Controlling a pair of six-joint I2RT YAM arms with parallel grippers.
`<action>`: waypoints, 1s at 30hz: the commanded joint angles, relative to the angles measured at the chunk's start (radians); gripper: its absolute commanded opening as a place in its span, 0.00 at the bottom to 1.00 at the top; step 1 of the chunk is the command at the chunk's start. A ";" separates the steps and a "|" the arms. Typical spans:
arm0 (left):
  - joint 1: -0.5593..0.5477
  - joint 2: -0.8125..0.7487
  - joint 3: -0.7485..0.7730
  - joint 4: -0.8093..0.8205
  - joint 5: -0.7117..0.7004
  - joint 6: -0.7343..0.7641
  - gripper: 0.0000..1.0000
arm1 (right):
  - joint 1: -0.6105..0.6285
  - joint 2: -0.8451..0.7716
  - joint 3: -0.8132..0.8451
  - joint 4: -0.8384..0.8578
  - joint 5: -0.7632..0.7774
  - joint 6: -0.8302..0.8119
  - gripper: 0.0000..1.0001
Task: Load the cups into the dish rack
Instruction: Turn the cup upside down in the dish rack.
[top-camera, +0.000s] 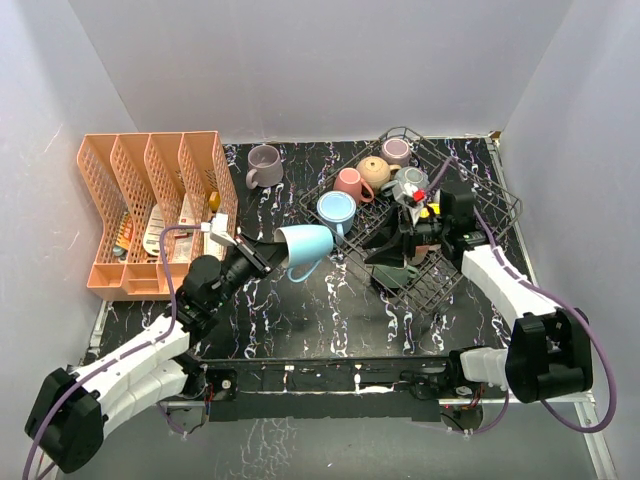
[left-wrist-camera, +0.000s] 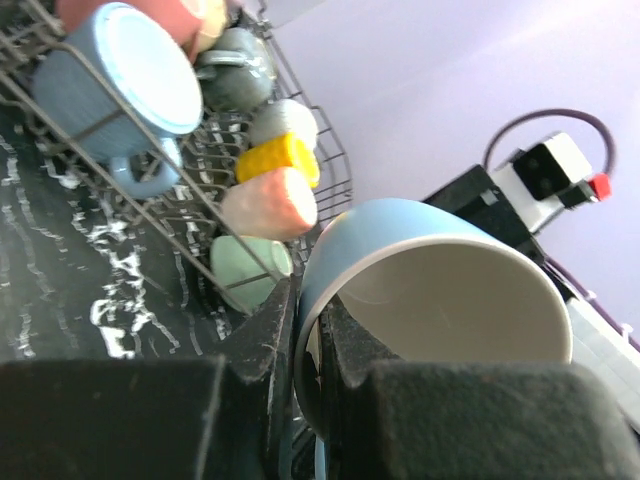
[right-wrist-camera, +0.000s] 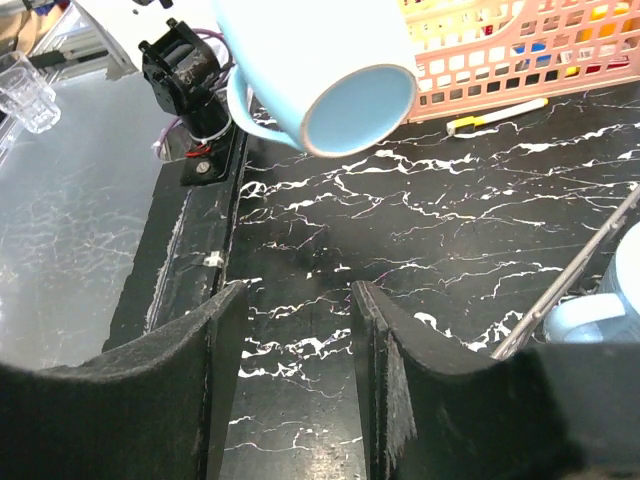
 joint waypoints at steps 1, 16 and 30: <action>-0.048 -0.015 -0.026 0.377 -0.086 -0.104 0.00 | 0.051 0.039 0.154 -0.232 0.055 -0.128 0.48; -0.096 0.171 0.025 0.779 -0.215 -0.194 0.00 | 0.105 0.105 0.211 0.123 0.075 0.369 0.69; -0.120 0.314 0.185 0.870 -0.252 -0.185 0.00 | 0.200 0.161 0.171 0.841 0.212 1.099 0.75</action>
